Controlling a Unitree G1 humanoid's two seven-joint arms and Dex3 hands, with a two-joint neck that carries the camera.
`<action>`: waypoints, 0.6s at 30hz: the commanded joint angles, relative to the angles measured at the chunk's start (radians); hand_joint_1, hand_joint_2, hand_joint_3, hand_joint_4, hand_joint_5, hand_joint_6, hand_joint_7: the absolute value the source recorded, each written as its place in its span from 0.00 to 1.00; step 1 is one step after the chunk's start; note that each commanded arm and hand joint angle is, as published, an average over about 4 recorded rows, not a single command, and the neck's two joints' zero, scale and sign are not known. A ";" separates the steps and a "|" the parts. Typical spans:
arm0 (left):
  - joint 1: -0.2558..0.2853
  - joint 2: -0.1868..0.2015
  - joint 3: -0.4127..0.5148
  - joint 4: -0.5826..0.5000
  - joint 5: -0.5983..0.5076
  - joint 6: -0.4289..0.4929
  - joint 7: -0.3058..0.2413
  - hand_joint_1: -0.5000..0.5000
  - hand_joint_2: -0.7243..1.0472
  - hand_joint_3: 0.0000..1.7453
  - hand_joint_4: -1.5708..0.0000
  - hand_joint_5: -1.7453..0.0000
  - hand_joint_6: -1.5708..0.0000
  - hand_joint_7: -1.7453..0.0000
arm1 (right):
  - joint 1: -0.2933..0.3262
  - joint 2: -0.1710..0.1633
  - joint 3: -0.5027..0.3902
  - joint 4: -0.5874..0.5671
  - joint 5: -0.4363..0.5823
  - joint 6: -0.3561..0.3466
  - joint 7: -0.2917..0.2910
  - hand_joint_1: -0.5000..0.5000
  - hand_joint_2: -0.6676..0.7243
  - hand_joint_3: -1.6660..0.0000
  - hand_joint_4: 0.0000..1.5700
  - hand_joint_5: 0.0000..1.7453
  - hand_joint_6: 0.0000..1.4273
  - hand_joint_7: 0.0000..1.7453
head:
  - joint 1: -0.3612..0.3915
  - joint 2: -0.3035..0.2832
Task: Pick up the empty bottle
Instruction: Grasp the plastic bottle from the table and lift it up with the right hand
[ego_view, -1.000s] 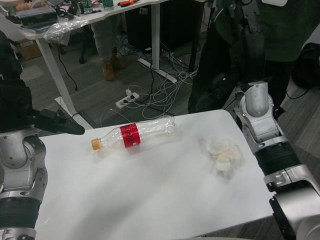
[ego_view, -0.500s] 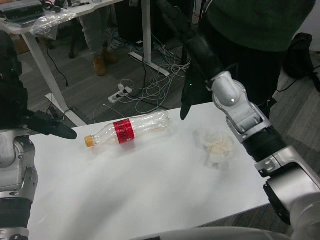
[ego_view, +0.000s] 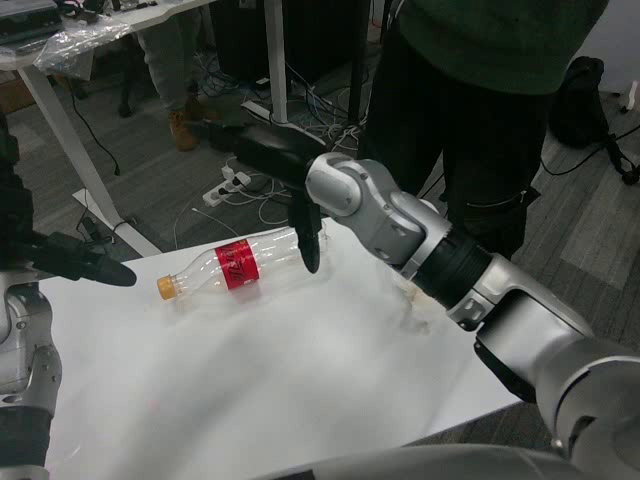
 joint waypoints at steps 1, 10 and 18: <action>0.005 -0.002 0.027 0.004 -0.004 -0.006 0.000 0.00 0.00 0.00 1.00 1.00 1.00 1.00 | -0.064 0.027 0.088 0.074 -0.052 0.025 0.000 0.25 0.69 1.00 0.00 0.00 0.00 0.00 | -0.004 -0.005; 0.000 -0.006 0.018 0.033 -0.005 -0.006 0.000 0.00 0.00 0.00 1.00 1.00 1.00 1.00 | -0.137 0.107 0.282 0.312 -0.102 0.058 -0.034 0.25 0.64 1.00 0.00 0.00 0.00 0.00 | -0.022 -0.009; -0.005 -0.009 0.001 0.059 -0.011 -0.008 -0.001 0.00 0.00 0.03 1.00 1.00 1.00 1.00 | -0.193 0.163 0.354 0.629 -0.087 0.016 -0.141 0.29 0.58 1.00 0.00 0.00 0.00 0.00 | -0.023 -0.017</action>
